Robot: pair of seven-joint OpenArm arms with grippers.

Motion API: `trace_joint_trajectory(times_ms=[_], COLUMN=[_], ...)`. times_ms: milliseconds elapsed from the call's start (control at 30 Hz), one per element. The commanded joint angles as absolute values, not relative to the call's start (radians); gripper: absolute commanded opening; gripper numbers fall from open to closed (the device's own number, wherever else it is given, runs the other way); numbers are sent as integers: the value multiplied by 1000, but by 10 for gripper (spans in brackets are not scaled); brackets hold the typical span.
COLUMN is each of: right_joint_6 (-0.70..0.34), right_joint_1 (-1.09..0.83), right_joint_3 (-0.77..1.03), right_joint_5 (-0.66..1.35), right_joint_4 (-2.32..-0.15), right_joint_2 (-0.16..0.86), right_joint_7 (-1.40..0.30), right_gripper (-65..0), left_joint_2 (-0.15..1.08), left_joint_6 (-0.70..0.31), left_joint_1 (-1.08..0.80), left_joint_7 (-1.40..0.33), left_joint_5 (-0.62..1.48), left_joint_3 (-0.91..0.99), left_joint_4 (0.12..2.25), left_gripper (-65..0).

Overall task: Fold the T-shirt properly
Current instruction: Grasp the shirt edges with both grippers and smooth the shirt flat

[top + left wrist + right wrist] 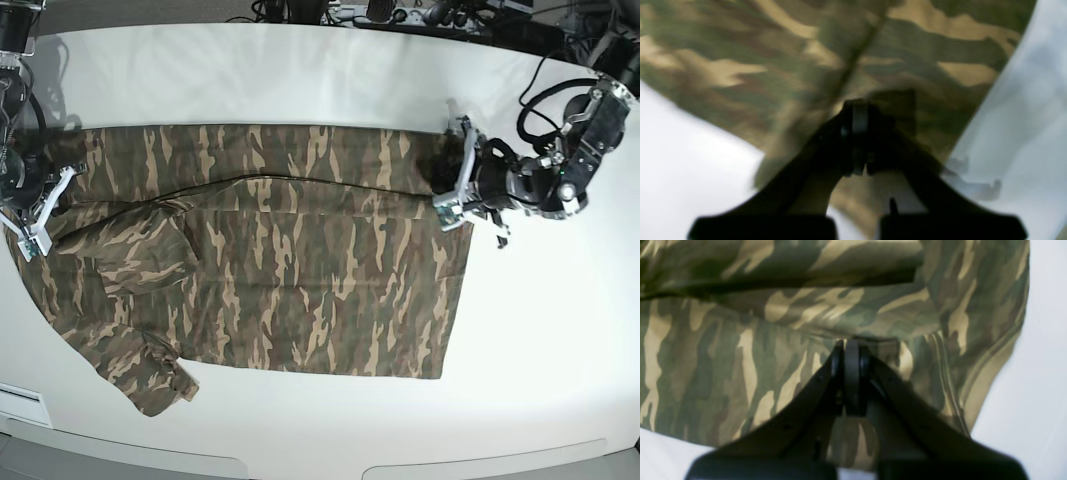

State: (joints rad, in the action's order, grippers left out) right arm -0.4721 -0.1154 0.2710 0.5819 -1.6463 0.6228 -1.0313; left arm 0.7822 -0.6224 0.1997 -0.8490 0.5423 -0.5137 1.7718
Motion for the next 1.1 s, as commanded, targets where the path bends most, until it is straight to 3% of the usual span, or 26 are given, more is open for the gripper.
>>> trace_joint_trajectory(times_ms=[0,433,767,1067], right_joint_6=[-476,-498,-489,-490], right_joint_1=[-102,-204,-387,-473], right_joint_3=[278,228,228,229], right_joint_5=[583,474,474,470], right_joint_4=[-1642,-1466,-1586,-1667], right_joint_2=[643,643,643,645], right_joint_7=[-1015,-954,-965,-970], right_gripper=[-650,-650,-650,-650], left_joint_2=[786,782,785,835], left_joint_6=[-629,-558,-581,-580], left_joint_1=[217,214,198,48], left_joint_7=[-841,-843,-1008,-1049], left_joint_5=[551,427,576,563], left_joint_3=[-524,-603,-603,-603], left_joint_4=[1785,1730,1735,1853], left_gripper=[-650,-650,-650,-650])
